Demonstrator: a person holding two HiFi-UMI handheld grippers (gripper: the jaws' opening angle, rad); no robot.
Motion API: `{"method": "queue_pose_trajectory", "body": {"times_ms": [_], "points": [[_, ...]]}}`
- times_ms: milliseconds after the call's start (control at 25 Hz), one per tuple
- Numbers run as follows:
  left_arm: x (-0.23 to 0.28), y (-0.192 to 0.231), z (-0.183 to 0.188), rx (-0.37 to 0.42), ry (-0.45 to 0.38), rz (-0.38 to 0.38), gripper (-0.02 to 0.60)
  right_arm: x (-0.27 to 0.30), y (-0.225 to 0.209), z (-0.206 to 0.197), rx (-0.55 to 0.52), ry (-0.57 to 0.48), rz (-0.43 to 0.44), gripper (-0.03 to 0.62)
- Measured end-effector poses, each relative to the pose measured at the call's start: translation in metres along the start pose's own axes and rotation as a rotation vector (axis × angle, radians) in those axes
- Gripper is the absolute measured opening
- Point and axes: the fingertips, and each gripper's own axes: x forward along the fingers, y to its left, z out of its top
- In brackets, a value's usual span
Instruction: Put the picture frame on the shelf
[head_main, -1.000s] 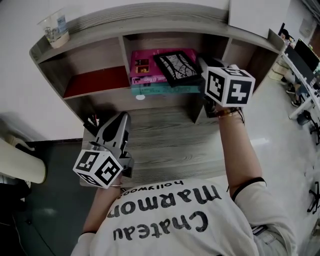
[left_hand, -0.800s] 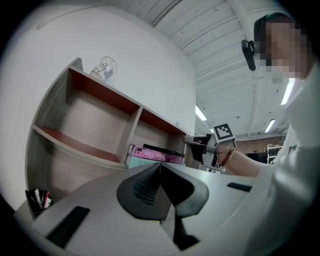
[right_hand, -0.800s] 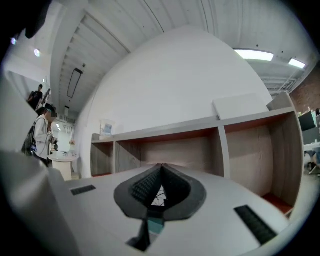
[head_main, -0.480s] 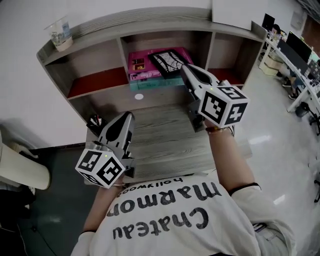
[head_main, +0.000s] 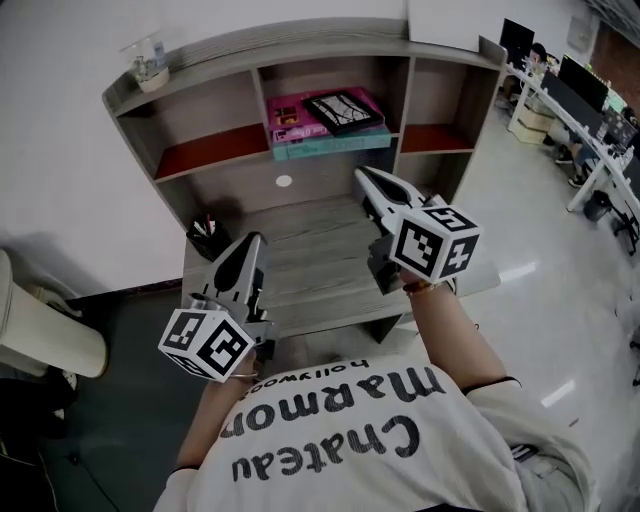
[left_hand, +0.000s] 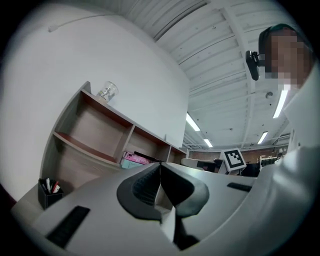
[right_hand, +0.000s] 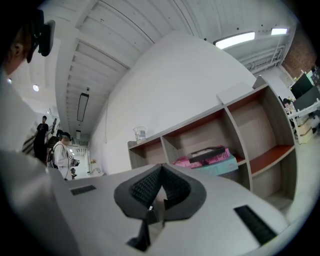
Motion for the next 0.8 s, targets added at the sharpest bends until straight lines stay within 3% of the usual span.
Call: {"method": "queue_pose_trajectory", "body": {"times_ms": [480,640,800], "points": [[-0.103,-0.033,-0.040,-0.074,0.073,0.063,0.017,-0.088,0.072,-0.054,0.033,0.067,-0.044,0.008],[-0.124,-0.046,-0.048,-0.088,0.073,0.050,0.017,-0.118,0.085,-0.067,0.052,0.062,-0.048,0.008],[-0.135,-0.062,-0.052,-0.084,0.092,0.024,0.018,-0.148,0.081,-0.075,0.084,0.040,-0.122,0.008]]}}
